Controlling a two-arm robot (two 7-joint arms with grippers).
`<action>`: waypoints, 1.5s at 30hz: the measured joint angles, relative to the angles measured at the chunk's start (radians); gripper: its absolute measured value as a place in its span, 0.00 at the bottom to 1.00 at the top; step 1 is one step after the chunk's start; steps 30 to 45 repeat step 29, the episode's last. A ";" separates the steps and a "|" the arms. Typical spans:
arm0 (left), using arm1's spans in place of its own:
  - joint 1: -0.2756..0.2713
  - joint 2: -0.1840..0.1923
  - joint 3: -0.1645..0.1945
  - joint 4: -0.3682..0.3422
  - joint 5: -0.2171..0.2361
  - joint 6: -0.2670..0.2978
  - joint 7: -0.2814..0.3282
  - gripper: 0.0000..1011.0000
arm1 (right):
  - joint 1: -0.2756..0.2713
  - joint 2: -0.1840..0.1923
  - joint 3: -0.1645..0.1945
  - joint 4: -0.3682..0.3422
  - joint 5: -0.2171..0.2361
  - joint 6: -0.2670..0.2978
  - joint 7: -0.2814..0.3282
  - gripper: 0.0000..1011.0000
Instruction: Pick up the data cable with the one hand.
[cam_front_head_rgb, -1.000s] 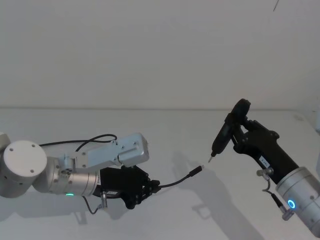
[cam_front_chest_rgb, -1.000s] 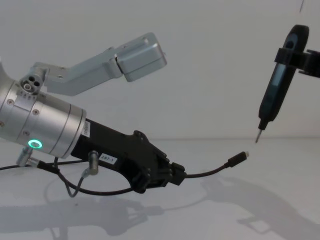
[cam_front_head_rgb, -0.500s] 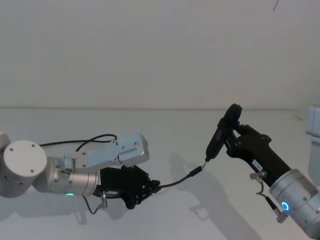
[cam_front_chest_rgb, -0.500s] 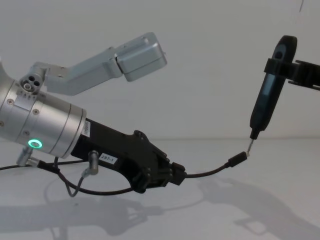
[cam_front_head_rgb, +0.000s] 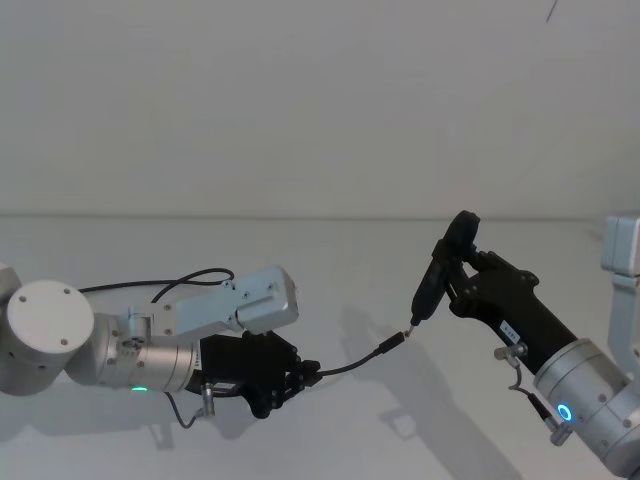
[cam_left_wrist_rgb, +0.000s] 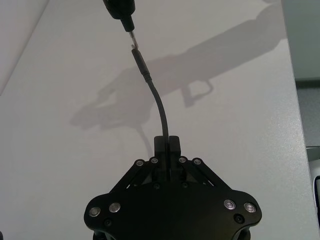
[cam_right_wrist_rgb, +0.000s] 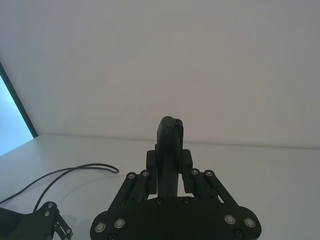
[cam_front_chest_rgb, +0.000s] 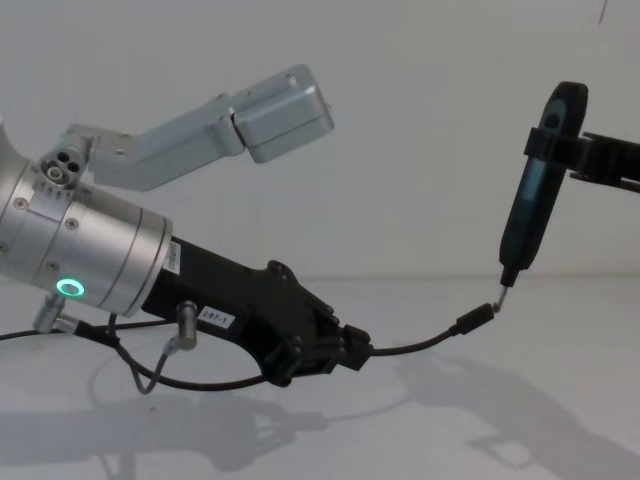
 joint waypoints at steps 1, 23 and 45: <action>0.000 0.000 0.000 0.000 0.000 0.000 0.000 0.05 | 0.000 0.000 0.000 0.000 -0.002 0.000 0.000 0.28; 0.000 0.000 0.000 0.000 0.000 0.000 0.000 0.05 | 0.006 -0.009 -0.002 0.011 -0.021 0.002 0.003 0.28; 0.000 0.000 0.000 0.000 0.000 0.000 0.000 0.05 | 0.006 -0.009 -0.002 0.011 -0.022 0.003 0.004 0.28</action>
